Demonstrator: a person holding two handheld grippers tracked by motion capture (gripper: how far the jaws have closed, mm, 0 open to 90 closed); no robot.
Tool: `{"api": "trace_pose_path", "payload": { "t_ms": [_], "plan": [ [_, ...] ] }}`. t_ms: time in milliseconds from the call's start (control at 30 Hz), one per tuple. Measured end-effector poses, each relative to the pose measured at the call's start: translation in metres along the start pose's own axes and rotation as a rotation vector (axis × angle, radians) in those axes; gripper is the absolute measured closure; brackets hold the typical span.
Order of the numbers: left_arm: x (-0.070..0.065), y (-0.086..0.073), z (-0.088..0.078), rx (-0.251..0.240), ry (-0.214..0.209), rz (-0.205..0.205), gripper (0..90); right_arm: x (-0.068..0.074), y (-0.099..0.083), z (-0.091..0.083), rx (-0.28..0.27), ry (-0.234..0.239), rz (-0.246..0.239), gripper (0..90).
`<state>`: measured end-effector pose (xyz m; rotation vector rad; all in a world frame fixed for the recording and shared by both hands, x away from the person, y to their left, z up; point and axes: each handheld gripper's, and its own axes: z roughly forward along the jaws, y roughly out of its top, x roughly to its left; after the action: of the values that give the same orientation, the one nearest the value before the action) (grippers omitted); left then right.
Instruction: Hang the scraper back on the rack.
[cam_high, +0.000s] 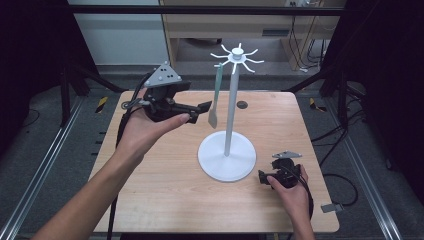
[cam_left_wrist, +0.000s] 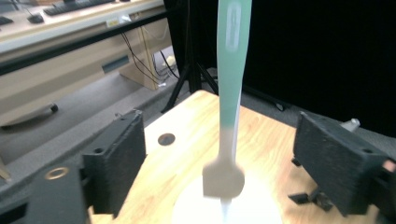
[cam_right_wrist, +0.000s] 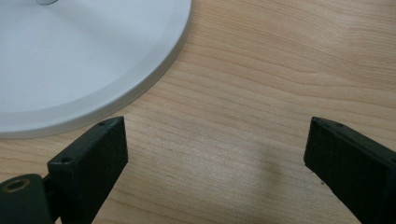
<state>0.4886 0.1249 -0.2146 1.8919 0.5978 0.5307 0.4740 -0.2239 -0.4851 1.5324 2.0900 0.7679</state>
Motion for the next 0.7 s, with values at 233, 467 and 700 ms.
{"api": "trace_pose_path", "payload": {
  "t_ms": [233,467,700],
  "plan": [
    [0.002,-0.025,-0.006,0.008,0.003,-0.006,11.4,0.0,0.0,0.0,0.001,-0.001,0.002,6.6],
    [-0.001,-0.057,-0.006,0.027,0.007,-0.008,10.9,0.001,-0.001,0.0,0.006,0.0,0.001,6.6],
    [0.001,-0.081,-0.009,0.049,0.008,0.01,10.3,0.001,-0.001,0.001,0.012,-0.007,-0.003,6.6]
  ]
}}
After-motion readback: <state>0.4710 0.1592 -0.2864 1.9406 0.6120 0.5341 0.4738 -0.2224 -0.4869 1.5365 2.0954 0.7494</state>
